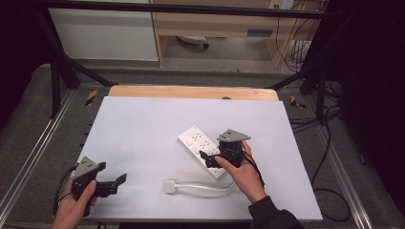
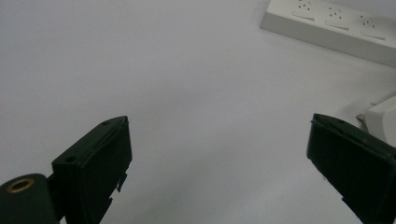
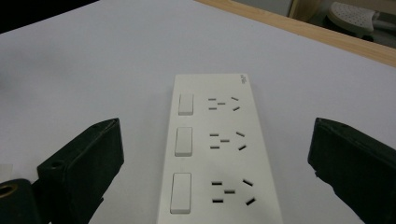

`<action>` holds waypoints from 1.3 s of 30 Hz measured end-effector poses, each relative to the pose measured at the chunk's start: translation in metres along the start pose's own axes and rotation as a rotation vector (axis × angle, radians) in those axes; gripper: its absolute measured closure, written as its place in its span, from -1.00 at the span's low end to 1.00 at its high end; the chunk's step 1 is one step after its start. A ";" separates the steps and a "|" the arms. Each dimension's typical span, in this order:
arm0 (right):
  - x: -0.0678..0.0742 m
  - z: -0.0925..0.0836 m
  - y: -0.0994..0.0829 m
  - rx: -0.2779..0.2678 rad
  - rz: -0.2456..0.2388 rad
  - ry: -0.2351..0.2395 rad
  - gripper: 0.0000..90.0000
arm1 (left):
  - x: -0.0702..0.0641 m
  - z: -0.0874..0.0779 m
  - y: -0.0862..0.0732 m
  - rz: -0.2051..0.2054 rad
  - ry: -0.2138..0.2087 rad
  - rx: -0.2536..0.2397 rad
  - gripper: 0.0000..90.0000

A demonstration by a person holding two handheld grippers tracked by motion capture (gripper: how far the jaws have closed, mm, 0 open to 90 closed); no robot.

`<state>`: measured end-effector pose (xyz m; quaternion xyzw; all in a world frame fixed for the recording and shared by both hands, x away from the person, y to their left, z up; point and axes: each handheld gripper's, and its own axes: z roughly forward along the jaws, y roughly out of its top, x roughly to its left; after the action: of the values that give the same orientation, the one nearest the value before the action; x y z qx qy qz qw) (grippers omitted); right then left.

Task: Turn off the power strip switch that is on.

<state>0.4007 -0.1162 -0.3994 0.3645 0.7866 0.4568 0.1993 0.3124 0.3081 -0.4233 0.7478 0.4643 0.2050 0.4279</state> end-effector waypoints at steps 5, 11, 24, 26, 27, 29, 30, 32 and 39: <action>-0.008 -0.009 0.002 0.010 0.019 -0.020 -0.91 | 0.000 0.000 0.000 -0.001 0.000 -0.001 -0.85; -0.020 -0.023 0.003 0.003 0.039 -0.042 -0.91 | 0.000 0.000 0.000 -0.001 0.000 -0.002 -0.85; -0.046 -0.057 0.000 -0.043 0.083 -0.096 -0.92 | 0.000 0.000 0.000 -0.001 0.001 -0.002 -0.85; -0.049 -0.062 -0.001 -0.055 0.083 -0.108 -0.92 | 0.000 0.000 0.000 0.000 -0.001 -0.004 -0.85; -0.051 -0.064 -0.002 -0.059 0.083 -0.115 -0.92 | 0.000 0.000 0.000 0.000 0.000 -0.003 -0.85; -0.053 -0.068 -0.003 -0.066 0.085 -0.122 -0.92 | 0.000 0.000 0.000 0.000 0.000 -0.004 -0.85; -0.054 -0.070 -0.003 -0.072 0.086 -0.127 -0.92 | 0.000 0.000 0.000 0.000 0.000 -0.004 -0.85; -0.057 -0.075 -0.005 -0.078 0.086 -0.135 -0.92 | 0.000 0.000 0.000 0.000 0.000 -0.003 -0.85; -0.065 -0.088 -0.012 -0.096 0.104 -0.149 -0.92 | 0.000 0.000 0.000 0.001 0.000 -0.003 -0.85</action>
<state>0.3818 -0.2198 -0.3664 0.4281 0.7268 0.4752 0.2505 0.3123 0.3081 -0.4227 0.7475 0.4636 0.2058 0.4289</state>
